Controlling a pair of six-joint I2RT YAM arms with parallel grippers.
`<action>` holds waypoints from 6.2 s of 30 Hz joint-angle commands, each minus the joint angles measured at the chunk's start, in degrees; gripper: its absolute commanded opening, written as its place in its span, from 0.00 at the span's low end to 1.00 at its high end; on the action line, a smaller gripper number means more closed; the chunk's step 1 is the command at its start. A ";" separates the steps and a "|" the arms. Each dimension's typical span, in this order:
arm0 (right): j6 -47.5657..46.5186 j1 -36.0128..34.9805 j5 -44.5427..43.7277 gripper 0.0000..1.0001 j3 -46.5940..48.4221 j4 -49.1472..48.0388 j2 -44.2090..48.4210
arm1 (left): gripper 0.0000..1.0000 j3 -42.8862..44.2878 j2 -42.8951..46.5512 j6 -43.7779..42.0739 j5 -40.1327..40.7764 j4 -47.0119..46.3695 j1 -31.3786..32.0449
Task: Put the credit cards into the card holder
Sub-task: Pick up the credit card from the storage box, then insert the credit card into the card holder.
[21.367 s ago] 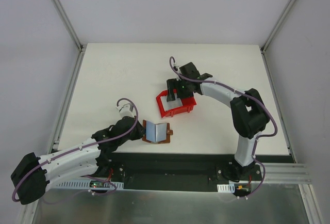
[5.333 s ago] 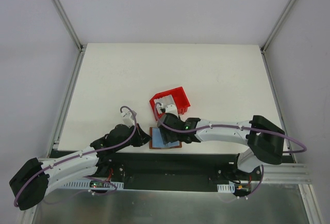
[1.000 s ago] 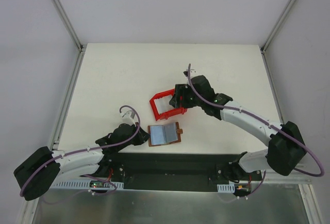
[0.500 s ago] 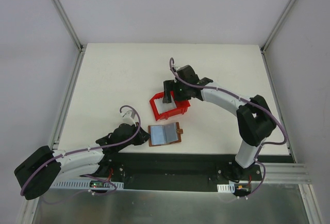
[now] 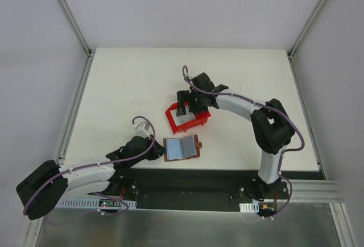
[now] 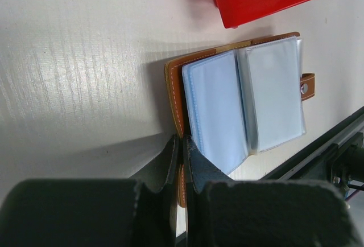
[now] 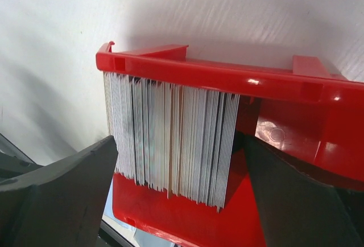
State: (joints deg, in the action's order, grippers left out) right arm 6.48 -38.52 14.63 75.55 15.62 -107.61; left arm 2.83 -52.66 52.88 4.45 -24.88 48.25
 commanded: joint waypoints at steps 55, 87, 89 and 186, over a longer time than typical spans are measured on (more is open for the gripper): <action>-5.16 0.55 -1.72 0.73 6.98 7.58 0.57 | 0.00 -1.07 -2.18 -2.35 -1.28 0.28 -0.52; -3.23 -0.32 7.43 0.45 7.51 6.53 -1.11 | 0.00 0.25 -4.55 -2.96 -2.07 -0.87 -0.53; -3.14 -0.32 7.25 0.41 7.51 6.53 -1.11 | 0.00 0.25 -4.55 -2.96 -2.08 -0.87 -0.61; 37.99 -15.71 -10.33 0.00 -60.08 -45.32 36.69 | 0.00 -2.13 -8.24 4.33 3.99 -1.92 7.56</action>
State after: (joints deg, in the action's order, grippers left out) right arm 43.51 -54.04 2.50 15.20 -26.55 -69.54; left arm 3.11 -59.64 57.89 6.11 -31.27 55.20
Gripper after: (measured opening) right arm 0.007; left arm 0.007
